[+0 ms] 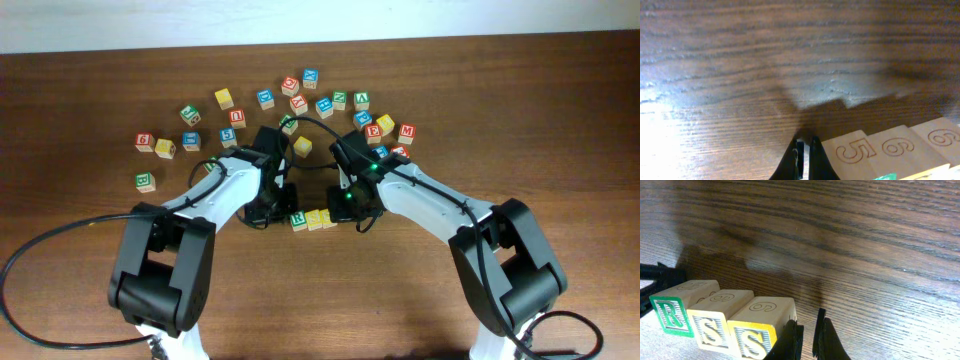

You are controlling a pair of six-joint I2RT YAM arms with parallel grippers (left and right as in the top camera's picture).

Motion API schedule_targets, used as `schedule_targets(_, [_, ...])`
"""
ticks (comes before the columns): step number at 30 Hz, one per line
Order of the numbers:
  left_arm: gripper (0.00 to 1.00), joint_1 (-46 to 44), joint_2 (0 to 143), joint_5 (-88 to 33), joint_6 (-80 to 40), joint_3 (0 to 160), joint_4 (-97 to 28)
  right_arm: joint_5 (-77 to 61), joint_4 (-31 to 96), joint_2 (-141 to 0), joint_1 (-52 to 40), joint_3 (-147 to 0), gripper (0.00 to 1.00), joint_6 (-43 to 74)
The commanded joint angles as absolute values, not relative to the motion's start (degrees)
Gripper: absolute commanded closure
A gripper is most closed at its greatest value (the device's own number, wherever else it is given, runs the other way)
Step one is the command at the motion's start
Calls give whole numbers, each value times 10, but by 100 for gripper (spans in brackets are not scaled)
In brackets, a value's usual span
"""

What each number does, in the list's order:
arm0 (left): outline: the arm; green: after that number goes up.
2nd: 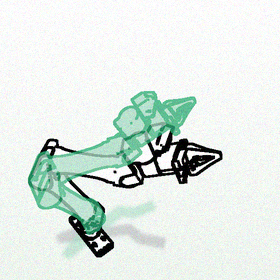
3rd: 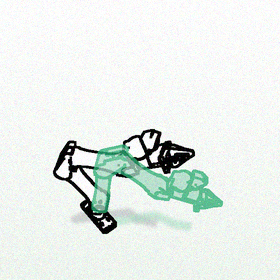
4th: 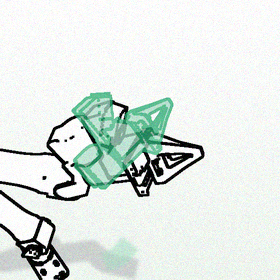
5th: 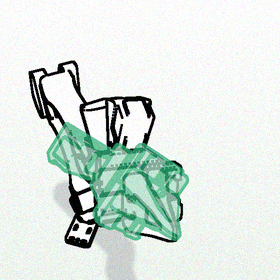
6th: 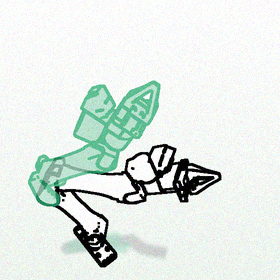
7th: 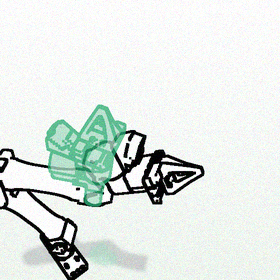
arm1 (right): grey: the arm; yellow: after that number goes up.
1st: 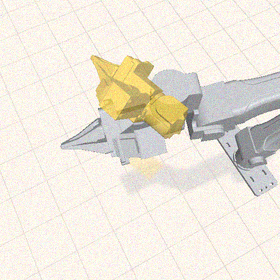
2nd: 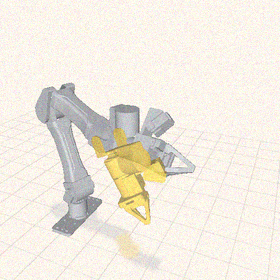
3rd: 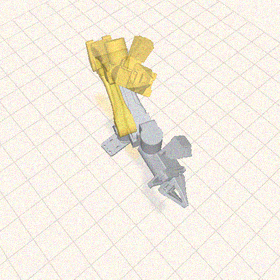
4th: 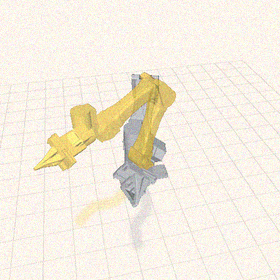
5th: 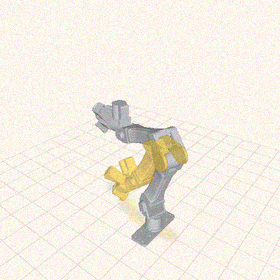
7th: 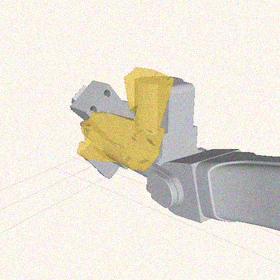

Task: Spell out RSS
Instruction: 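Lower both grippers to the ends of the R-S-S row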

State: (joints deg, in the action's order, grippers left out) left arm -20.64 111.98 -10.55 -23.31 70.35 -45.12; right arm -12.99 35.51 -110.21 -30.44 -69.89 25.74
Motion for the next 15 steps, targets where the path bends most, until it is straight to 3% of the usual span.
schedule_targets(1, [100,-212,1136,-103,-223,694,-462,-133,355,-1101,-311,-695,96,273])
schedule_targets(9, [100,-170,1136,-97,-276,694,-435,-135,357,-1101,-311,-695,96,275])
schedule_targets(15, [100,-168,1136,-207,-275,694,-405,-135,355,-1101,-311,-695,96,275])
